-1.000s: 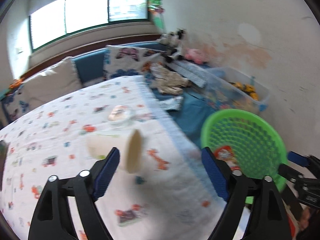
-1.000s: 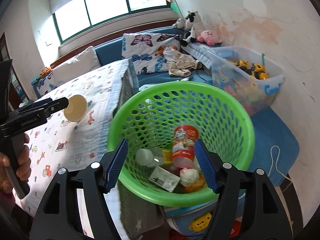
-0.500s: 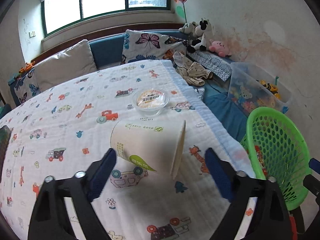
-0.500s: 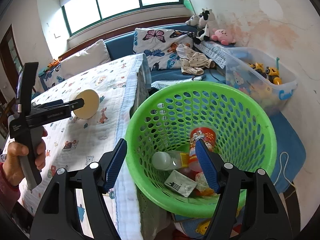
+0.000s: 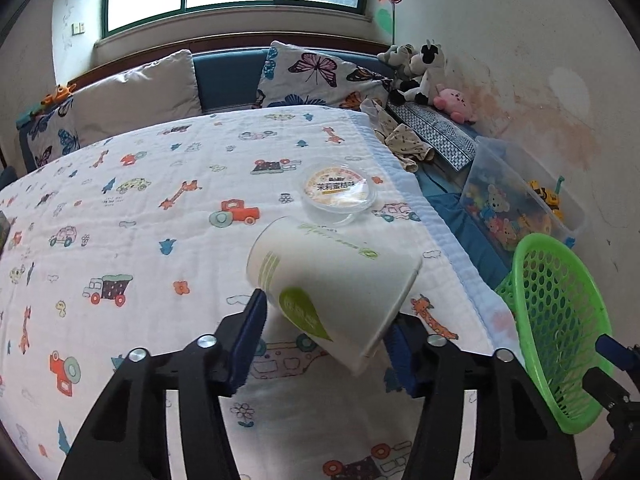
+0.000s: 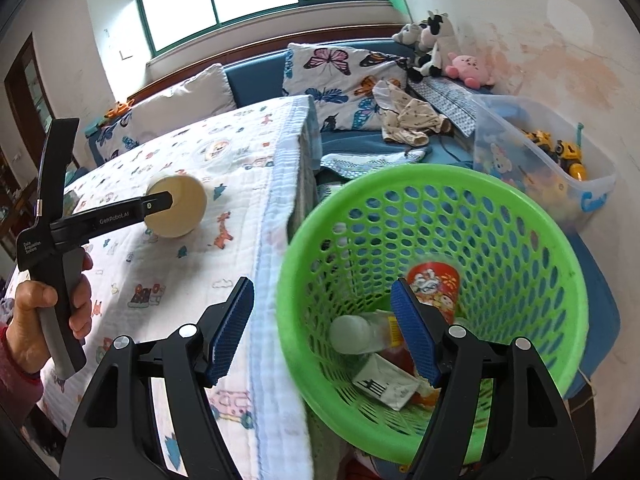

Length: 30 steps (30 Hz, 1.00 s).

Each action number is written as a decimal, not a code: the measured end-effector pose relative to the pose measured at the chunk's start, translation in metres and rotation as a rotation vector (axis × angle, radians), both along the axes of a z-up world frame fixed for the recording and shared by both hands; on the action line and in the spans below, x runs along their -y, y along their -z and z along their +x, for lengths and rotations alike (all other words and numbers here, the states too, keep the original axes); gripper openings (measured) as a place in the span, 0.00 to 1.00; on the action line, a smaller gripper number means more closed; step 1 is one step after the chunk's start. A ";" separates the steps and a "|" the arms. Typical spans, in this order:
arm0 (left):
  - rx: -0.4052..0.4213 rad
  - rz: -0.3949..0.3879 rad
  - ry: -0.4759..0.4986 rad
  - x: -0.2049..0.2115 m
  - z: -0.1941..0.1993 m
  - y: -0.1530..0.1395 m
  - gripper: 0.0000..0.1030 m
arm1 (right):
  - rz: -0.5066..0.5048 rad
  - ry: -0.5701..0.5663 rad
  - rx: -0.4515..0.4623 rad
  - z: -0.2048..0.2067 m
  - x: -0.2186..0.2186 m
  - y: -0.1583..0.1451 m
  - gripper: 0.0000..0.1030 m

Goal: Collect trash
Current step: 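Move the left tool back and grasp the white paper cup, then grasp the clear round tub with the right tool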

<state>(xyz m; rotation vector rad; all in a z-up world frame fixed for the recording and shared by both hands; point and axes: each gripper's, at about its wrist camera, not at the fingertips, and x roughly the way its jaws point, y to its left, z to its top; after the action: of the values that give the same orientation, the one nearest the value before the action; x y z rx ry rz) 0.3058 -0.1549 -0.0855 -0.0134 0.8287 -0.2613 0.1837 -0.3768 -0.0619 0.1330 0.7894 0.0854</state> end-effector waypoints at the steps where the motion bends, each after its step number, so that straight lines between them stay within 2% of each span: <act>1: 0.000 -0.003 0.003 -0.002 0.000 0.000 0.40 | 0.000 -0.007 -0.001 0.002 -0.002 0.000 0.69; 5: 0.000 -0.002 0.026 -0.011 0.000 -0.002 0.16 | 0.002 -0.036 -0.003 0.015 -0.014 0.000 0.69; 8: 0.010 0.001 0.041 -0.019 -0.002 -0.004 0.03 | 0.009 -0.058 -0.004 0.026 -0.024 0.000 0.69; 14: 0.048 0.010 0.054 -0.038 -0.010 -0.015 0.03 | 0.000 -0.109 -0.004 0.059 -0.048 -0.006 0.69; 20: 0.050 -0.005 0.032 -0.072 -0.016 -0.024 0.03 | -0.013 -0.168 -0.004 0.100 -0.080 -0.009 0.69; 30: 0.075 -0.025 -0.020 -0.122 -0.025 -0.037 0.03 | -0.050 -0.223 -0.023 0.175 -0.132 0.003 0.69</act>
<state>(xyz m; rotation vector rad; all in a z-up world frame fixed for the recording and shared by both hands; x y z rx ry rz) 0.2808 -0.0331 -0.0486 -0.0352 0.7508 -0.2519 0.3584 -0.2449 -0.0645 -0.0014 0.8262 0.2751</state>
